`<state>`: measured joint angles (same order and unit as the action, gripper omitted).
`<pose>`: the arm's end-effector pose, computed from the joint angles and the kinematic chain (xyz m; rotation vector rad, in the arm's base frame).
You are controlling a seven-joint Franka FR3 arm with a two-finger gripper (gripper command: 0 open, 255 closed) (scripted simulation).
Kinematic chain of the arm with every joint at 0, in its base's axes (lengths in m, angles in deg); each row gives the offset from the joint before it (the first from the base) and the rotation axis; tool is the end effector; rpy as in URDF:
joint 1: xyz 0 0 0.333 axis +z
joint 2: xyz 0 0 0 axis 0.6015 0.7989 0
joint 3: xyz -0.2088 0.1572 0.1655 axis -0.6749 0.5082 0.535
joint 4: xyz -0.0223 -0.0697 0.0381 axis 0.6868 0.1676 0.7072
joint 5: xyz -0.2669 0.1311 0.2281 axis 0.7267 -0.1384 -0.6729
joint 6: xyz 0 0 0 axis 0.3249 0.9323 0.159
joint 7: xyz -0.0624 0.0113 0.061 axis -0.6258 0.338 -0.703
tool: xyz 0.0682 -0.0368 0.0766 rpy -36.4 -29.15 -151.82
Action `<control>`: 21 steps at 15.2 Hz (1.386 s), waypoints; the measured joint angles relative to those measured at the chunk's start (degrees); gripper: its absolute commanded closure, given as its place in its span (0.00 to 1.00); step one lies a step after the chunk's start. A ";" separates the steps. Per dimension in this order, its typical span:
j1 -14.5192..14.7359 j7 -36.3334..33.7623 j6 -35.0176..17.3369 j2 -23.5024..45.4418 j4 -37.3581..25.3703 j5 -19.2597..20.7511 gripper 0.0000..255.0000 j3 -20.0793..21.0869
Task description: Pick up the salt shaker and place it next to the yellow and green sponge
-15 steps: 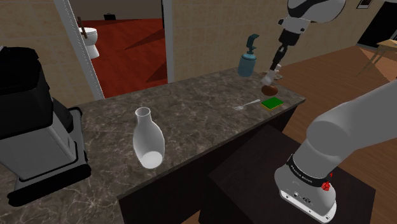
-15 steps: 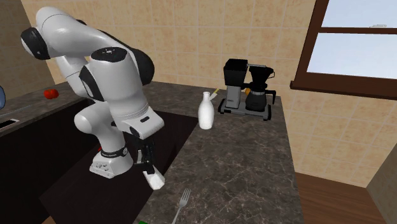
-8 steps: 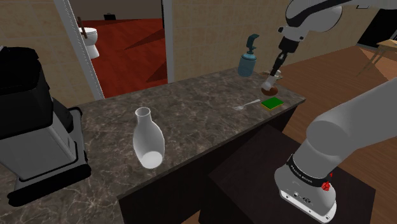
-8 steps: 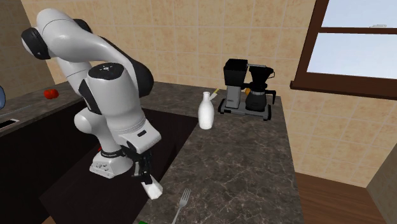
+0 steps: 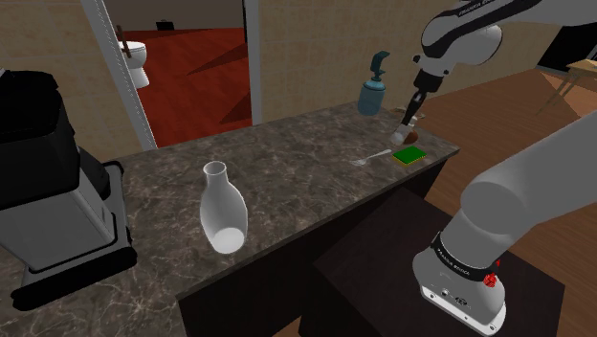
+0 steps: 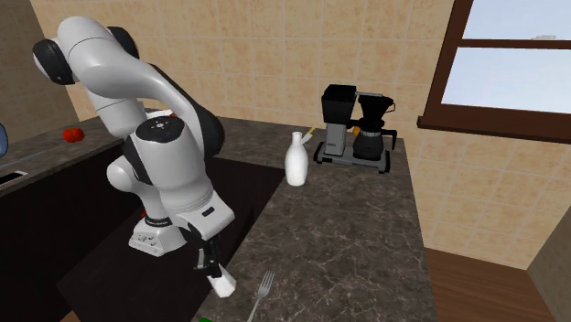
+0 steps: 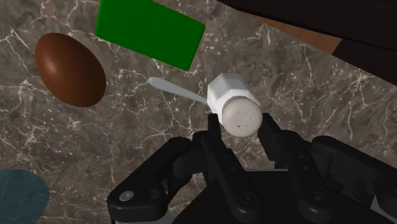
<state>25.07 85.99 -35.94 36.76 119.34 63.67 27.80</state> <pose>0.3141 -0.2774 0.4077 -3.0312 -0.3862 -0.1523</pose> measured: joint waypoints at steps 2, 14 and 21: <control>0.13 0.45 -1.87 0.86 1.08 -0.28 1.00 -0.40; 1.75 4.16 -12.31 7.52 5.50 -3.71 1.00 -2.85; 2.67 6.21 -16.09 10.58 6.60 -6.01 1.00 -3.75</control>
<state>27.74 92.21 -52.03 47.34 125.95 57.67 24.05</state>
